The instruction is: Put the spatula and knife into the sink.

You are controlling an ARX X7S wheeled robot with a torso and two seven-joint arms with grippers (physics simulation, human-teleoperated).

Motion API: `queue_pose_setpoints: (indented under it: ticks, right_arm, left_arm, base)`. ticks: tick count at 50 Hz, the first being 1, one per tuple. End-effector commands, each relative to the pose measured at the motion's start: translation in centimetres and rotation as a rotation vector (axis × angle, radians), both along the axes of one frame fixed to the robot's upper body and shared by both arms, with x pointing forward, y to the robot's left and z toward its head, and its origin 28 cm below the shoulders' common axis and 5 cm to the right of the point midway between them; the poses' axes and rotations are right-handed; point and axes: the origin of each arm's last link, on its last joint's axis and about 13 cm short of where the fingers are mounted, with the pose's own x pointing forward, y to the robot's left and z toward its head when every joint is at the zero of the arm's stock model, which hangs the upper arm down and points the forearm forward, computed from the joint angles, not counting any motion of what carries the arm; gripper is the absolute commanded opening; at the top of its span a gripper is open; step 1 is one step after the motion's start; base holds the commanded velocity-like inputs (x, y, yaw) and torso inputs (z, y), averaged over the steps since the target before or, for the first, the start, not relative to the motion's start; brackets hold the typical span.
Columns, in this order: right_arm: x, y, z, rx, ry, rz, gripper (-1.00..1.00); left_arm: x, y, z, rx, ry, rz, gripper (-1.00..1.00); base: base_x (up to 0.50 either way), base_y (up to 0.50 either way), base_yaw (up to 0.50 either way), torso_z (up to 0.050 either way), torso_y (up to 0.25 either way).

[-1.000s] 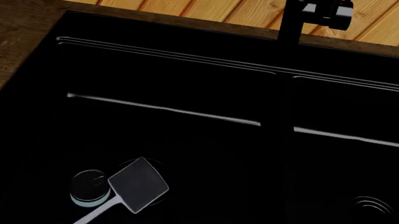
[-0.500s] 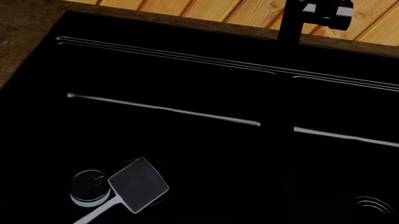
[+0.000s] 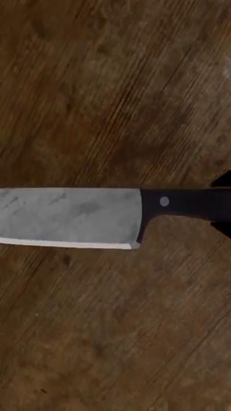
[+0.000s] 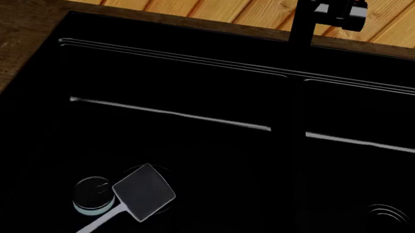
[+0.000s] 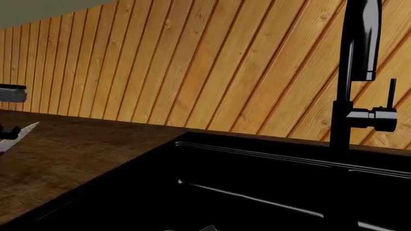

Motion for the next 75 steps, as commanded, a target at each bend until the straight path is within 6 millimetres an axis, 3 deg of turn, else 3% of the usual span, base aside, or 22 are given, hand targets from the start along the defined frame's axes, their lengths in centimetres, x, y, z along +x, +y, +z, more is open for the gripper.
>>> queue_pose_setpoints:
  ticks: [1,6,14,29,30,32,48,61,75]
  right_arm:
    - [0.0,0.1,0.3,-0.006,-0.003,-0.002,1.0]
    - [0.1,0.2,0.2,-0.004,-0.004,0.005,1.0]
    - [0.3,0.1,0.1,-0.001,-0.003,0.008,1.0]
    - [0.0,0.0,0.3,0.0,-0.008,0.004,1.0]
    - [0.1,0.0,0.4,0.002,-0.015,0.01,1.0]
    - [0.0,0.0,0.4,0.001,-0.017,0.009,1.0]
    - [-0.1,0.0,0.4,0.002,-0.016,0.007,1.0]
    - [-0.5,-0.2,0.4,0.007,-0.021,0.001,1.0]
    - [-0.5,-0.2,0.3,0.001,-0.019,0.005,1.0]
  left_arm:
    - [2.4,-5.1,7.6,0.176,-0.255,-0.303,-1.0]
    - [4.1,-7.8,9.0,0.174,-0.301,-0.468,-1.0]
    - [6.2,-12.3,8.7,0.137,-0.316,-0.762,-1.0]
    - [7.3,-18.9,5.5,-0.074,-0.253,-1.08,-1.0]
    - [7.1,-21.2,3.1,-0.129,-0.152,-1.198,-1.0]
    - [7.0,-22.2,2.8,-0.187,-0.171,-1.232,-1.0]
    - [6.6,-23.7,-2.2,-0.314,-0.055,-1.224,-1.0]
    - [6.7,-23.9,-7.1,-0.204,0.04,-1.272,-1.0]
    - [6.0,-23.6,-11.2,-0.209,0.181,-1.302,-1.0]
  base:
    - [0.0,0.0,0.0,0.0,0.0]
    - [0.0,0.0,0.0,0.0,0.0]
    - [0.0,0.0,0.0,0.0,0.0]
    - [0.0,0.0,0.0,0.0,0.0]
    - [0.0,0.0,0.0,0.0,0.0]
    - [0.0,0.0,0.0,0.0,0.0]
    - [0.0,0.0,0.0,0.0,0.0]
    - [0.0,0.0,0.0,0.0,0.0]
    - [0.0,0.0,0.0,0.0,0.0]
